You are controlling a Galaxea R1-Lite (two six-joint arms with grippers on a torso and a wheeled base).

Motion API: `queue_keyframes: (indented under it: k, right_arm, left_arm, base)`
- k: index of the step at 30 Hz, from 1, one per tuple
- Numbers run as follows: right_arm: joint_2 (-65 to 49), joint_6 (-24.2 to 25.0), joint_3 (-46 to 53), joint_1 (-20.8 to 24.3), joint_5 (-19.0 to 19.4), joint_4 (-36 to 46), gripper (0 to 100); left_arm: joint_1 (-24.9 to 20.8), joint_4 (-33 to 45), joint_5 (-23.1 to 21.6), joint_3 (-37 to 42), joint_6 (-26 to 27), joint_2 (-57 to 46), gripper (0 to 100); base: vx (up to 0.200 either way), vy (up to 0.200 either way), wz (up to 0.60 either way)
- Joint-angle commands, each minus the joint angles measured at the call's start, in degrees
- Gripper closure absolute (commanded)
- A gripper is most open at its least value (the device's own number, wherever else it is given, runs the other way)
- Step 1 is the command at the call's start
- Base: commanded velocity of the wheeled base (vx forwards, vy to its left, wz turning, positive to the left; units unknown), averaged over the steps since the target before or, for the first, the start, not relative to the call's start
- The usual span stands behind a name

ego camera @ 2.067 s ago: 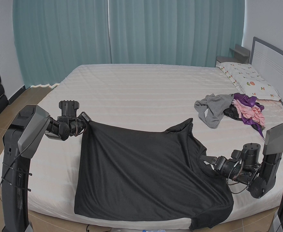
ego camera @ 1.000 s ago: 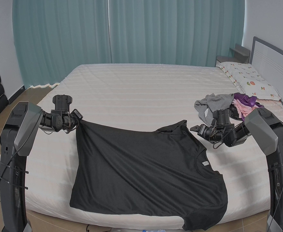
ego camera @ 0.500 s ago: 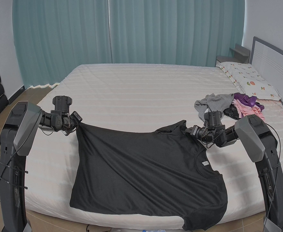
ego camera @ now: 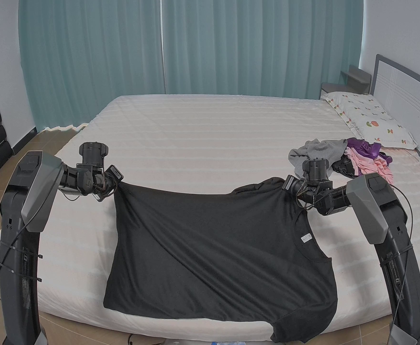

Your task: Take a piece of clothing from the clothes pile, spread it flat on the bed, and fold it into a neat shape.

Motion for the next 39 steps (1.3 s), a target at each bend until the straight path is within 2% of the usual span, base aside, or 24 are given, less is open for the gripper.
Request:
queue_keyframes:
  k: [1, 6, 12, 21, 22, 23, 31, 33, 34, 37, 39]
  right_arm:
    - [0.07, 1.02, -2.61, -1.01, -1.39, -1.99, 100]
    - [0.25, 1.9, -3.21, -1.36, -3.41, -4.63, 100]
    - [1.83, 1.72, -3.21, -1.19, -3.59, -7.79, 100]
    - [4.64, 1.28, -3.21, -0.92, -3.68, -7.18, 100]
    - [4.82, 1.2, -3.21, -0.84, -3.68, -7.09, 0]
    - [4.82, 1.28, -3.21, -0.66, -3.68, -7.09, 0]
    - [2.62, 1.64, -1.82, -1.1, -3.77, -6.21, 0]
    - [0.77, 1.81, -0.24, -1.89, -3.85, -6.3, 0]
    - [-3.36, 3.22, 4.77, -3.03, -3.85, -7.0, 0]
    - [-10.92, 6.91, 14.18, -3.83, -1.74, -7.97, 0]
    - [-18.74, 8.49, 26.04, -4.44, 5.02, -9.9, 0]
  left_arm:
    - [0.02, -0.15, 0.02, -1.27, -0.12, 0.68, 100]
    - [-0.06, -0.15, 0.2, -4.61, -0.47, 3.23, 100]
    - [-0.77, -0.15, 2.04, -8.83, -2.14, 7.19, 100]
    - [-1.03, 0.73, 0.9, -8.92, -2.93, 7.71, 100]
    - [-1.03, 0.82, 0.81, -8.92, -2.93, 7.8, 100]
    - [-1.03, 0.91, 0.73, -8.92, -2.93, 7.8, 0]
    - [-1.12, 2.05, 0.9, -8.12, -4.16, 7.1, 0]
    - [-0.77, 2.93, 0.9, -7.51, -4.6, 6.22, 0]
    - [0.11, 4.51, 0.2, -5.93, -5.04, 3.41, 0]
    - [1.69, 4.77, -2.0, -2.68, -5.13, -0.46, 0]
    - [2.92, 4.33, -3.23, 2.69, -5.13, -5.38, 0]
  base:
    - [0.0, 0.0, 0.0]
    - [0.0, 0.0, 0.0]
    - [0.0, 0.0, 0.0]
    - [0.0, 0.0, 0.0]
    - [0.0, 0.0, 0.0]
    - [0.0, 0.0, 0.0]
    - [0.0, 0.0, 0.0]
    - [0.0, 0.0, 0.0]
    - [0.0, 0.0, 0.0]
    - [0.0, 0.0, 0.0]
    - [0.0, 0.0, 0.0]
